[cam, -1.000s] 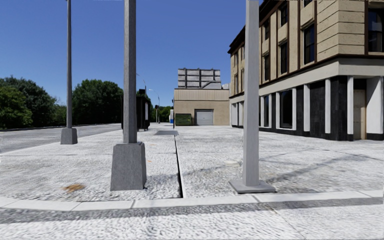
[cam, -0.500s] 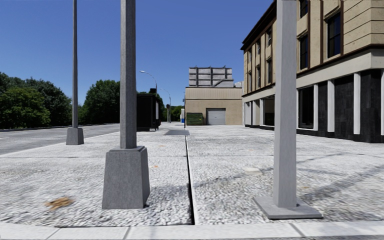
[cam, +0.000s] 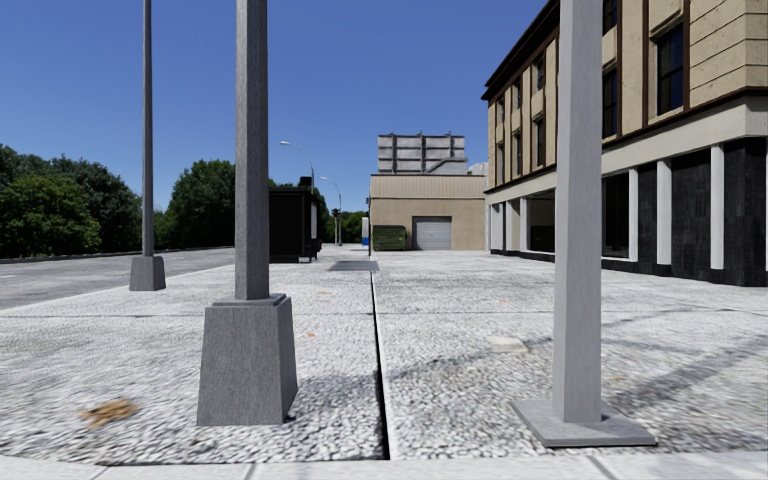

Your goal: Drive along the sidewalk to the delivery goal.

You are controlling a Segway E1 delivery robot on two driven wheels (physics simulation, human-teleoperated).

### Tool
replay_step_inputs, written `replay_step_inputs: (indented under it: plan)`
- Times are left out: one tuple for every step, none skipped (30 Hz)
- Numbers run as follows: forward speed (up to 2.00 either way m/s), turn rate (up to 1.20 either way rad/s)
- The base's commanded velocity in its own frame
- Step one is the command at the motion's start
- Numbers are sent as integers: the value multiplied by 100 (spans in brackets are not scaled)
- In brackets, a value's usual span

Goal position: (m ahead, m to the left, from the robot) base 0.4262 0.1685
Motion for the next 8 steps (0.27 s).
replay_step_inputs:
  plan:
    - [0,0]
    - [0,0]
    - [0,0]
    - [0,0]
    - [0,0]
    - [0,0]
    - [0,0]
    - [0,0]
